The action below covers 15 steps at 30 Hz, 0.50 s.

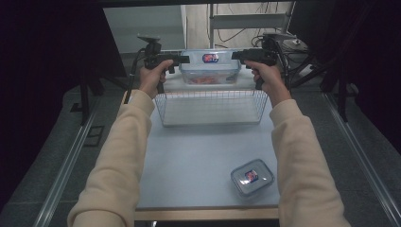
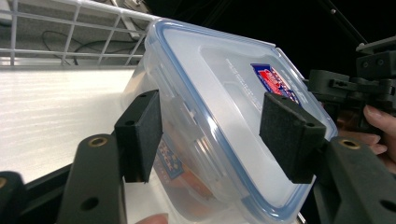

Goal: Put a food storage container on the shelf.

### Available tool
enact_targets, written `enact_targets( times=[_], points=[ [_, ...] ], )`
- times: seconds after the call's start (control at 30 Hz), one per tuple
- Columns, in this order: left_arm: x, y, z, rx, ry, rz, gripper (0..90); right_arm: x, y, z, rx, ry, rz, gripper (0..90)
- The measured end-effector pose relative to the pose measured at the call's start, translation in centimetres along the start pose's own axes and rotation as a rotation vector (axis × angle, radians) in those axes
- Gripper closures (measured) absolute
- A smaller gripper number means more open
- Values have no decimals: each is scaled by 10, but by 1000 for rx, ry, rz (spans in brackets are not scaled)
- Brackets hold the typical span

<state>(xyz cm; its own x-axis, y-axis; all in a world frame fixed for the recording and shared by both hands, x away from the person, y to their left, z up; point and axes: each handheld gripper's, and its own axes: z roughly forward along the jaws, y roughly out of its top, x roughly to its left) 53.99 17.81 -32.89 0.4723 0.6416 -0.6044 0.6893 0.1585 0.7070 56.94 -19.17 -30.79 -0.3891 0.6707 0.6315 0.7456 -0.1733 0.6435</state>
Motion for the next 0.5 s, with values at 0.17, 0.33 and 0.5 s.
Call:
enact_targets(
  times=[0.17, 0.33, 0.5],
  points=[
    [-2, 0, -4, -7, -1, 8, 309, 5, -3, -3, -23, -5, -19, 391],
    [-8, -5, -23, -38, 9, 56, 301, 13, -10, -21, -51, -25, -108, 385],
    [-15, -22, -42, -37, 7, 110, 301, 12, -24, -43, -43, -14, -168, 397]
  ],
)
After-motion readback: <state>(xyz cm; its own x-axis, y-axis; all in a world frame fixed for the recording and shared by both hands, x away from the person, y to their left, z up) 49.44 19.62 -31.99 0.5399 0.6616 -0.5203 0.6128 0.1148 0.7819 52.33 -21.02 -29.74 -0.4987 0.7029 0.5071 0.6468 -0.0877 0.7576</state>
